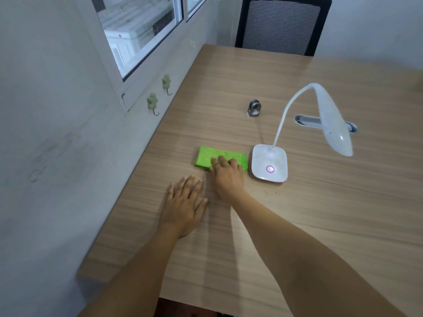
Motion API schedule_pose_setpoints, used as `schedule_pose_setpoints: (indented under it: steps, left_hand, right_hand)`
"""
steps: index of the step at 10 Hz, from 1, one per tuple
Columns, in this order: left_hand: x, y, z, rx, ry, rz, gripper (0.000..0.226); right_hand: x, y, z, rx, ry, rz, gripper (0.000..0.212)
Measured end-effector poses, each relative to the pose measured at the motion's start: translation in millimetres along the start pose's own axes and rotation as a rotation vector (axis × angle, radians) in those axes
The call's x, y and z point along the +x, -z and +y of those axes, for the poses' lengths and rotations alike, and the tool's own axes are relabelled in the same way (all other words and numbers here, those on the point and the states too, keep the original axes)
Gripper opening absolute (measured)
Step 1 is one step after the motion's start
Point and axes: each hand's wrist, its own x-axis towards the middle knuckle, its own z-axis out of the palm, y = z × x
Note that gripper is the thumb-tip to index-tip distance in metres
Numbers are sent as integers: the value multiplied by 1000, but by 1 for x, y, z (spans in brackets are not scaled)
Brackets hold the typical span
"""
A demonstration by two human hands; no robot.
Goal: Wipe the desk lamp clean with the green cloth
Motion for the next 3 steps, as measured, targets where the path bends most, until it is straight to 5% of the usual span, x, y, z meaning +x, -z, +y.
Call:
schedule_pose_setpoints:
  steps: [3]
  left_hand:
    - [1, 5, -1, -2, 6, -52, 72]
  right_hand:
    - [-66, 38, 66, 113, -3, 254, 47]
